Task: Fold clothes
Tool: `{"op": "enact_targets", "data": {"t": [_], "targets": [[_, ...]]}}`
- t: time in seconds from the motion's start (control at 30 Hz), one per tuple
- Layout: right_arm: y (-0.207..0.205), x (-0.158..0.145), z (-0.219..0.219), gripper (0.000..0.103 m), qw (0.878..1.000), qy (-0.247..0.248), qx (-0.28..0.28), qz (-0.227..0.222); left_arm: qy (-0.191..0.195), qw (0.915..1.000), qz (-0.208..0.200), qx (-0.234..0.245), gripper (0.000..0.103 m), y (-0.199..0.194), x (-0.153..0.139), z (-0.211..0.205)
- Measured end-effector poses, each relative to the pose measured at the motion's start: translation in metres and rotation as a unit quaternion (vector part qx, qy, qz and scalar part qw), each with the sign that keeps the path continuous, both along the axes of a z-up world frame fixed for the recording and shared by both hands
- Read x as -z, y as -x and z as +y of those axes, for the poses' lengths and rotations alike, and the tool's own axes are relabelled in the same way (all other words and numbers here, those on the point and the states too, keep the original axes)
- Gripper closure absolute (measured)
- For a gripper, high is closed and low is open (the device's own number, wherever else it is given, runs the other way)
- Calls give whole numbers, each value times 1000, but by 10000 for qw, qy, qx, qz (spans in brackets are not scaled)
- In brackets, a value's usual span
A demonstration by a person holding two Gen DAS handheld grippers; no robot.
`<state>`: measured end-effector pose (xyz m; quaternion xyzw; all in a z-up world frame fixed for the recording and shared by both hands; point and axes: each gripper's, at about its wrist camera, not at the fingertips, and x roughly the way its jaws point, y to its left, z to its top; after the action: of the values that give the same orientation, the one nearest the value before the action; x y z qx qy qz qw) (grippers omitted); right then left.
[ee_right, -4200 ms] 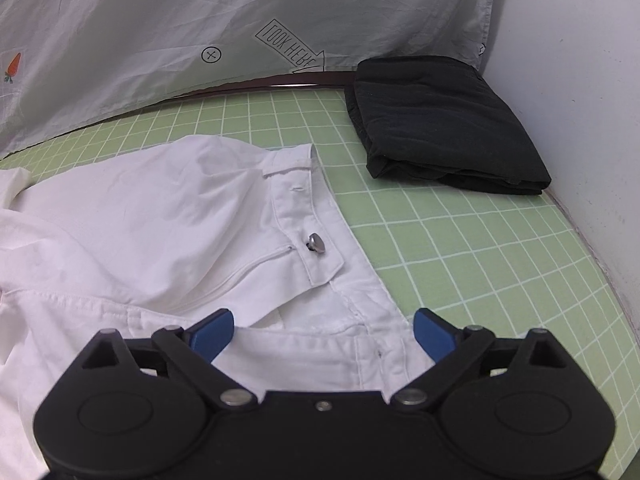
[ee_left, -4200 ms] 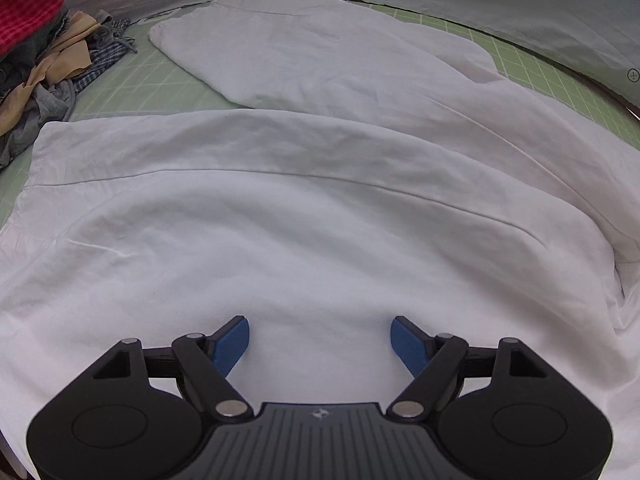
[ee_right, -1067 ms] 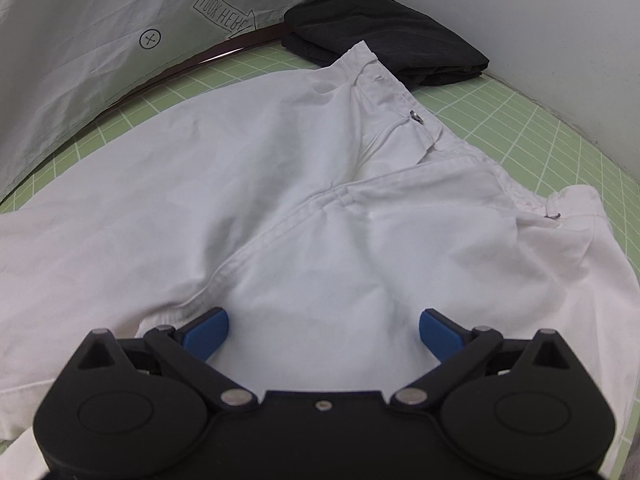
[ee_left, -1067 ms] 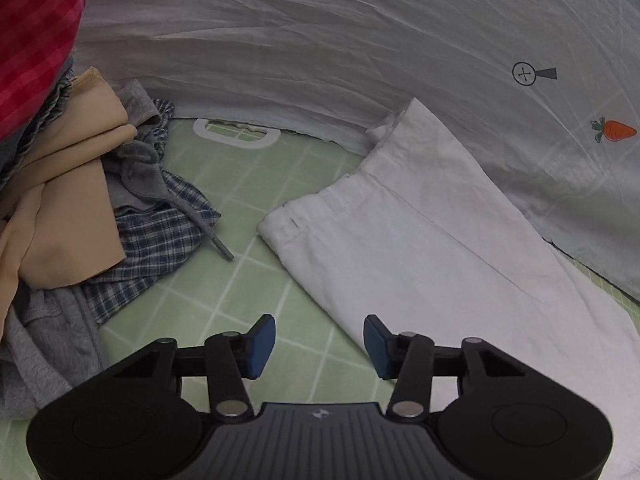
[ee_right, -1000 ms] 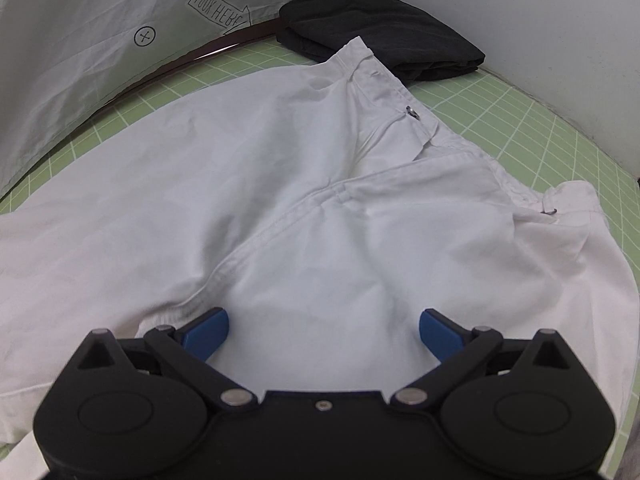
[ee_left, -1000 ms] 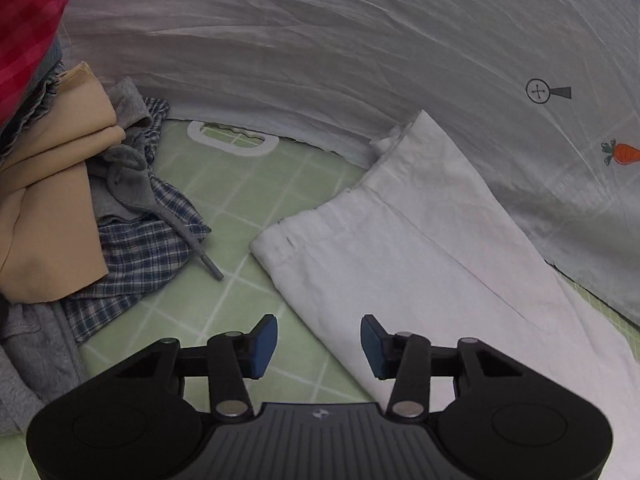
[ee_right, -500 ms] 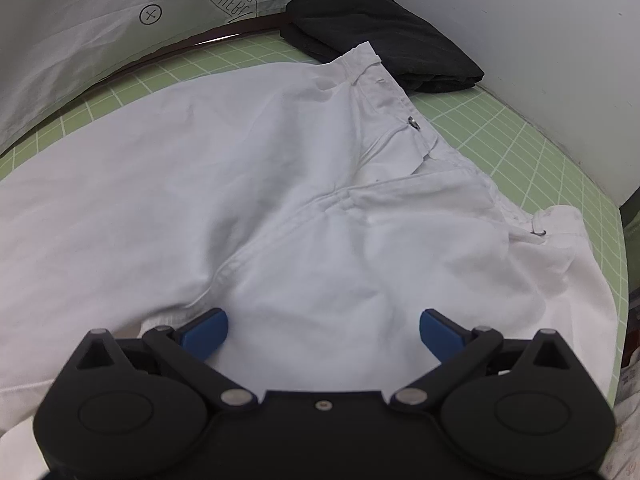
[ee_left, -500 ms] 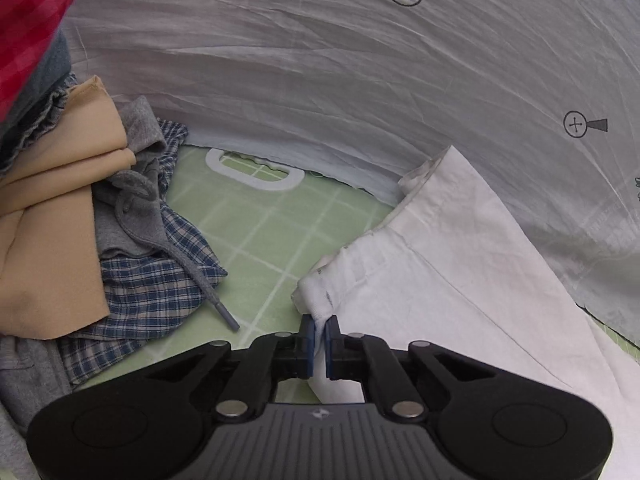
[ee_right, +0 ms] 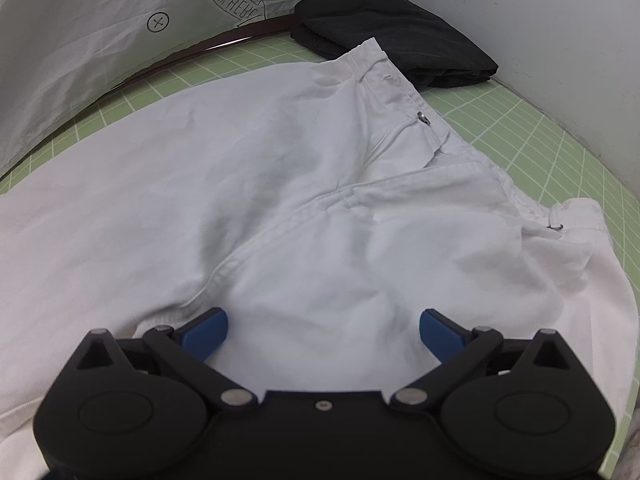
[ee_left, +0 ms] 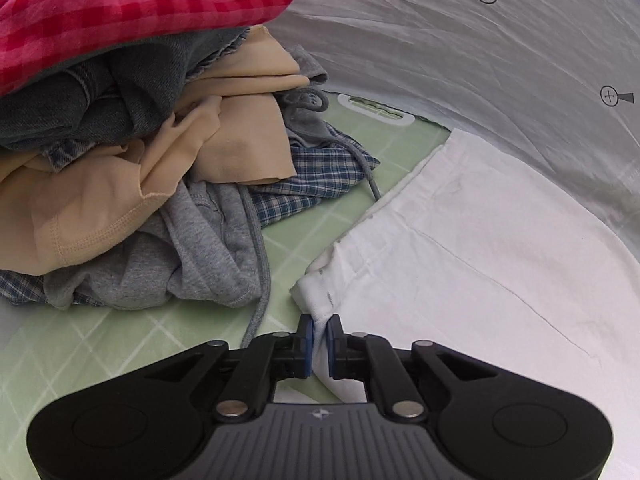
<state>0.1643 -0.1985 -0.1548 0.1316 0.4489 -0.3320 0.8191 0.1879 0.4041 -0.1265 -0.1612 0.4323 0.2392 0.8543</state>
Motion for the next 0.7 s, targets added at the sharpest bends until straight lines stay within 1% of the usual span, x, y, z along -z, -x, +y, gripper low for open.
{"op": "enact_targets", "data": {"t": [0.07, 0.17, 0.2, 0.23, 0.33, 0.43, 0.5, 0.6, 0.7], "targets": [[5, -4, 0, 0, 9999, -57, -55, -96, 4, 9999, -171, 10, 86, 7, -15, -2], [18, -11, 2, 0, 9989, -226, -150, -384, 24, 9990, -428, 89, 74, 22, -38, -9], [23, -13, 4, 0, 9984, -264, -221, -444, 14, 9988, -480, 126, 67, 28, -45, -13], [28, -14, 6, 0, 9979, -298, -298, -495, 16, 9985, -506, 195, 62, 36, -51, -20], [46, -17, 9, 0, 9959, -424, -518, -614, 90, 9975, -517, 471, 59, 59, -60, -47], [67, -21, 0, 0, 9938, -560, -643, -716, 258, 9962, -411, 719, 58, 84, -57, -82], [81, -23, -10, 0, 9927, -608, -705, -763, 417, 9949, -277, 877, 58, 100, -49, -109], [107, -29, -37, 0, 9920, -670, -676, -825, 647, 9921, -27, 1071, 58, 124, -34, -151], [128, -33, -66, 0, 9917, -717, -600, -877, 816, 9883, 217, 1270, 58, 147, -22, -178]]}}
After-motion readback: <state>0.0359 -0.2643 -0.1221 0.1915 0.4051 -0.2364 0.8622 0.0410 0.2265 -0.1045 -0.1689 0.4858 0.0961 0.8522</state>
